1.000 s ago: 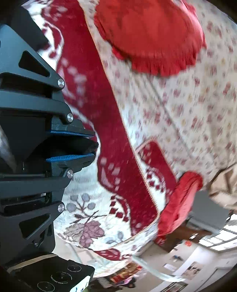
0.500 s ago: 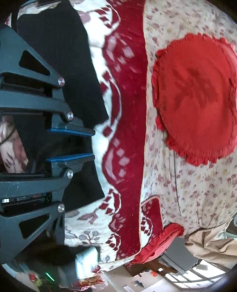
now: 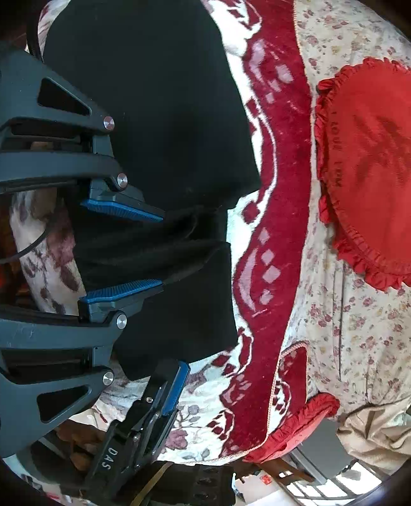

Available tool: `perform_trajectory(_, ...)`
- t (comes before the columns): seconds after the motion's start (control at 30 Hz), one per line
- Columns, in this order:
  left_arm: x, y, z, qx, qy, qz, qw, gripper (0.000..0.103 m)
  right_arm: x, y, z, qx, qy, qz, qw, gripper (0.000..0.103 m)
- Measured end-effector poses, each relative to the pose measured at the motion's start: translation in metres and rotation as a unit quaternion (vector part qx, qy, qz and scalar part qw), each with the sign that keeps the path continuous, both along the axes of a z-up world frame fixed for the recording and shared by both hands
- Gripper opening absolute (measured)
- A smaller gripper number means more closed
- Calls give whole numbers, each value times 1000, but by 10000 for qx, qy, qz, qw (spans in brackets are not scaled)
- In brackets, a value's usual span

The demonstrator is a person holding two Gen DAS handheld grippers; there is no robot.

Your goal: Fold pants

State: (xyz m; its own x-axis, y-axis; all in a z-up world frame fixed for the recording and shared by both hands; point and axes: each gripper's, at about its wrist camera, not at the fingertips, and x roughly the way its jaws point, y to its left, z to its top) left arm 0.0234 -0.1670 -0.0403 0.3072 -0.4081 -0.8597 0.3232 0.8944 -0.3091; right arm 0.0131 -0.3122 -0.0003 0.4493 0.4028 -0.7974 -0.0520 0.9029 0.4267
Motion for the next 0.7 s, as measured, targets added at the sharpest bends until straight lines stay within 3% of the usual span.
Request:
perform_trajectory(0.2,-1,-16,-15,183,50,39,9998,44,5,-1,-11,115,136,-11,9998,35)
perform_trajectory(0.33,-2,-17,-14,73,36,103,9999,46,1,-4,-9,186,138,-48,9997,35)
perform_trajectory(0.37,-2,-18,-14,27,38,110,9999,40,0,-5,-9,182,132,-63,9997,35)
perform_trajectory(0.4,-2,-19,-13,22,21,91,10000,23,-1,-4,-8,173,126,-72,9997,35)
perform_trajectory(0.43,-4,-22,-11,152,-56,37,9999,19,-2,-4,-7,157,116,-78,9998,35)
perform_trajectory(0.5,-9,-25,-6,235,-225,-57,9995,13,-4,-2,-4,103,97,-89,9999,35)
perform_trajectory(0.7,-12,-8,22,13,-579,23,9983,12,-4,6,9,62,-43,9,10000,35)
